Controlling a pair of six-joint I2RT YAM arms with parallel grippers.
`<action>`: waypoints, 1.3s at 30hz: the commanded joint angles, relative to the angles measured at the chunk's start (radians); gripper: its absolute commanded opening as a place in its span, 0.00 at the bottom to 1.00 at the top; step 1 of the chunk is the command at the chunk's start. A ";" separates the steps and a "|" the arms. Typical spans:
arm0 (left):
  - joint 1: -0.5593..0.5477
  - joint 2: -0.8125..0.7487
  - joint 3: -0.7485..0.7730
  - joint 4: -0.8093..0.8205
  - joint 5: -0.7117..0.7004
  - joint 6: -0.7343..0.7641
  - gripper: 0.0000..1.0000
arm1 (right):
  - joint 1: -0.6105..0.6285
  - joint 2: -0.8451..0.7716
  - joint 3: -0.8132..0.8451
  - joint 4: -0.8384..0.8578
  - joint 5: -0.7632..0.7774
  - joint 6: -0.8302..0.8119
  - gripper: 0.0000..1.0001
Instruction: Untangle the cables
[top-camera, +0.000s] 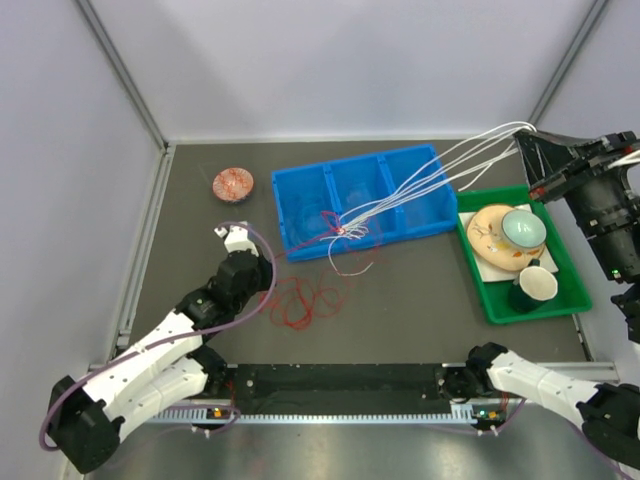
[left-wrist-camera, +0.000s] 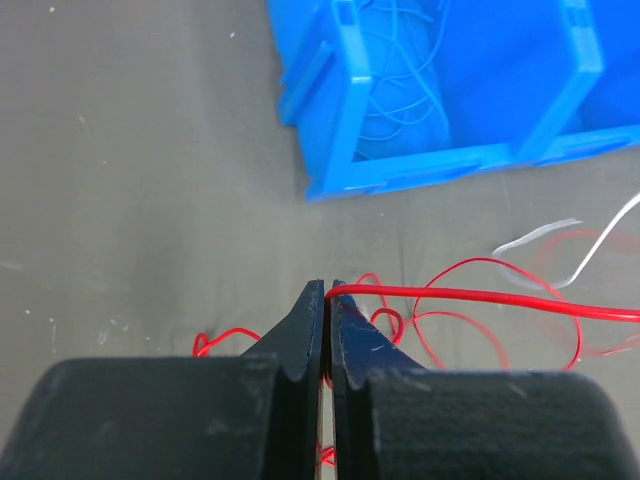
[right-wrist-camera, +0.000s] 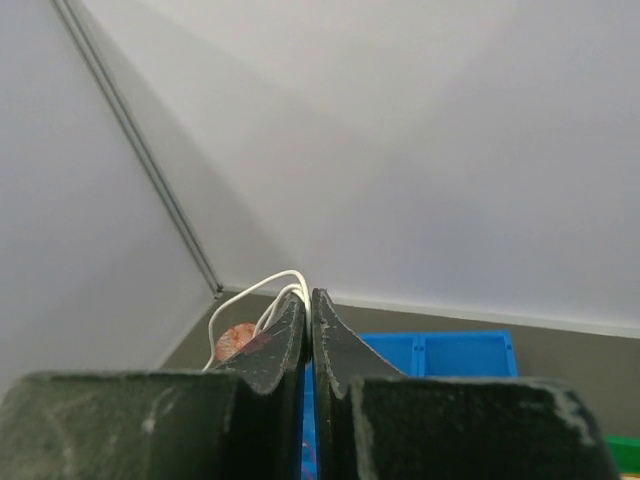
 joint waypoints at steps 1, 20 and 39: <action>0.013 0.017 -0.017 -0.132 -0.130 -0.004 0.00 | -0.011 -0.063 0.010 0.186 0.129 -0.043 0.00; 0.013 -0.076 0.189 -0.024 0.275 0.229 0.00 | -0.012 -0.089 -0.555 0.125 -0.072 0.221 0.00; 0.008 -0.029 0.348 0.101 0.564 0.139 0.00 | 0.201 -0.017 -0.961 0.205 -0.018 0.369 0.99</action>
